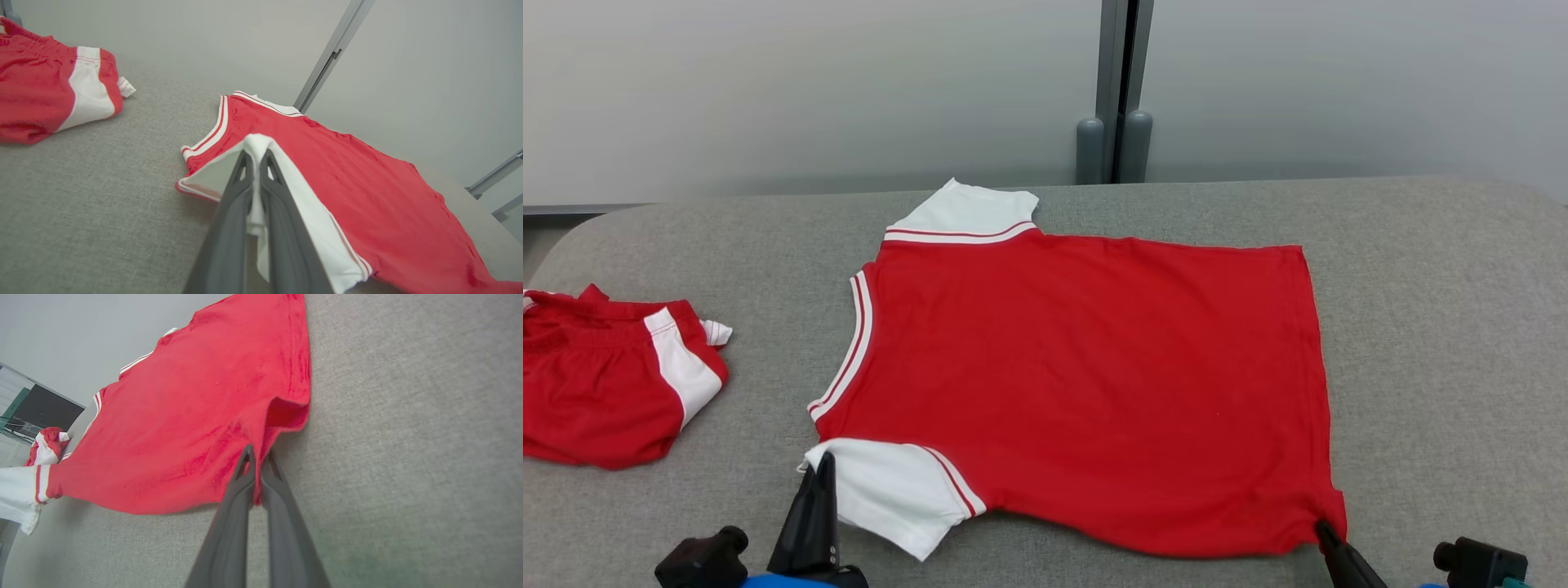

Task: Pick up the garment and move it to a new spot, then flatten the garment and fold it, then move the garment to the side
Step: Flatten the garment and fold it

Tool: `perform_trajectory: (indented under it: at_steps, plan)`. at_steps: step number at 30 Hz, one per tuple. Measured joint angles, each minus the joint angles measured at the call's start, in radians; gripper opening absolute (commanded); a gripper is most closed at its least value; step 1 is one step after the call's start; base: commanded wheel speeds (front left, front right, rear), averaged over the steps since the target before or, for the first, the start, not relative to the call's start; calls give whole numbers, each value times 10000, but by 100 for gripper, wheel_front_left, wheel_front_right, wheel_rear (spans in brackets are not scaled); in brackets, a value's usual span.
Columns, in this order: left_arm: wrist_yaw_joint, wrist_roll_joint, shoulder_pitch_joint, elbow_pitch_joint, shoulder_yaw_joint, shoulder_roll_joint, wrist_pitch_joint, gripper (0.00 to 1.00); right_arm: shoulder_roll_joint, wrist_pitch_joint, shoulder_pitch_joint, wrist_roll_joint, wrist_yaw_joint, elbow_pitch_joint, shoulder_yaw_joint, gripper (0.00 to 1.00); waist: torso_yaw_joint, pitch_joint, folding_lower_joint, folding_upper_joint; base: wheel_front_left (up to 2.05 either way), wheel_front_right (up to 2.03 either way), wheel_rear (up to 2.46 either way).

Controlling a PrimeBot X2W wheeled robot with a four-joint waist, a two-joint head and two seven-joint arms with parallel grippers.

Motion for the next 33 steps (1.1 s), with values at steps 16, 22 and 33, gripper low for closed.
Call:
perform_trajectory:
  at_steps: [16, 22, 33]
  plan:
    - [-58, -174, -3217, 1801, -836, 1137, 543, 0, 84, 836, -2218, 458, 0, 673, -313, 0, -452, 919, 1, 2, 0, 0, 0]
    - [-96, -431, -4376, 3112, -1218, 1323, 627, 0, 10, 803, -3243, 376, 0, 1482, -132, 0, -606, 1179, 0, 1, 0, 0, 0]
    - [-96, -677, -5494, 5035, -1998, 1476, -2, 100, -286, -426, -4169, 109, 0, 2798, 708, 100, -548, 1305, 1, 2, 0, 0, 0]
